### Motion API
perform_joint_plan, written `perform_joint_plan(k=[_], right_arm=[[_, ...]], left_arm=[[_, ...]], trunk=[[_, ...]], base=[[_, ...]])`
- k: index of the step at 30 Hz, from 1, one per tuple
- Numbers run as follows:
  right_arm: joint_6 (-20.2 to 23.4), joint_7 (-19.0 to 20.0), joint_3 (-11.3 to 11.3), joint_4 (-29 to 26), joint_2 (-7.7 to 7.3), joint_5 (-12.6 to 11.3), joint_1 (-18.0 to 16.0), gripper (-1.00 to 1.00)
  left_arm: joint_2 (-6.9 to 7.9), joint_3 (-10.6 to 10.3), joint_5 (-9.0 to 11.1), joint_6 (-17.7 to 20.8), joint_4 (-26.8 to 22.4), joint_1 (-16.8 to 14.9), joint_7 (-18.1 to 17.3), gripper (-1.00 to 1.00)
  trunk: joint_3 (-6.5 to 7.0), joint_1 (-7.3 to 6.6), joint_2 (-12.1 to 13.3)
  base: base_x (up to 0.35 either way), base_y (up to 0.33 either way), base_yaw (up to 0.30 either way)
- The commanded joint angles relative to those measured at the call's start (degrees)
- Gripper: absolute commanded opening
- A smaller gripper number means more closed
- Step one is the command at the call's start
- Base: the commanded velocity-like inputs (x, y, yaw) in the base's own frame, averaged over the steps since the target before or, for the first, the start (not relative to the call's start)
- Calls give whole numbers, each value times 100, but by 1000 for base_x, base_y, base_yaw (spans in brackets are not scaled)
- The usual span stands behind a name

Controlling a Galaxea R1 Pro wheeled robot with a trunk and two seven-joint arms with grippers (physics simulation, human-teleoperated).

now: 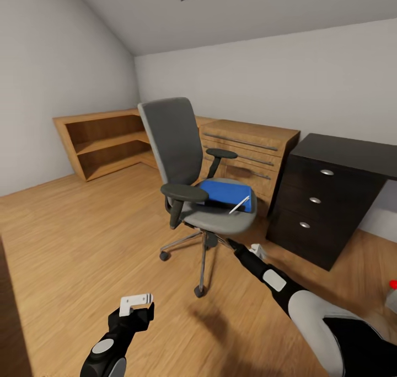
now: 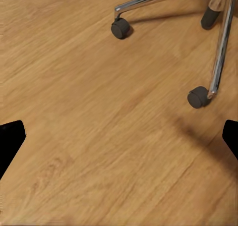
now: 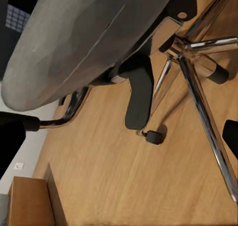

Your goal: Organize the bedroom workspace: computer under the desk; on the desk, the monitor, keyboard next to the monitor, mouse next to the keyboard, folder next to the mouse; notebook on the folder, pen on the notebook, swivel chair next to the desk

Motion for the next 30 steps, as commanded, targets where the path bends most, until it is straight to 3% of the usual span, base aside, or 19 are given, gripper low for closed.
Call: perform_joint_plan(k=[1, 13, 30], right_arm=[[49, 16, -27, -2, 15, -5, -2, 100], [52, 17, -29, -2, 95, 94, 0, 100], [53, 21, -36, -2, 100, 98, 28, 100]], left_arm=[[6, -17, 58, 11, -4, -5, 59, 100], [6, -17, 58, 11, 0, -5, 65, 100], [6, -17, 53, 11, -5, -5, 62, 100]], trunk=[[-5, -1, -2], [-5, -1, -2], [-5, -1, -2]], base=[[0, 0, 112], [0, 0, 124], [0, 0, 15]])
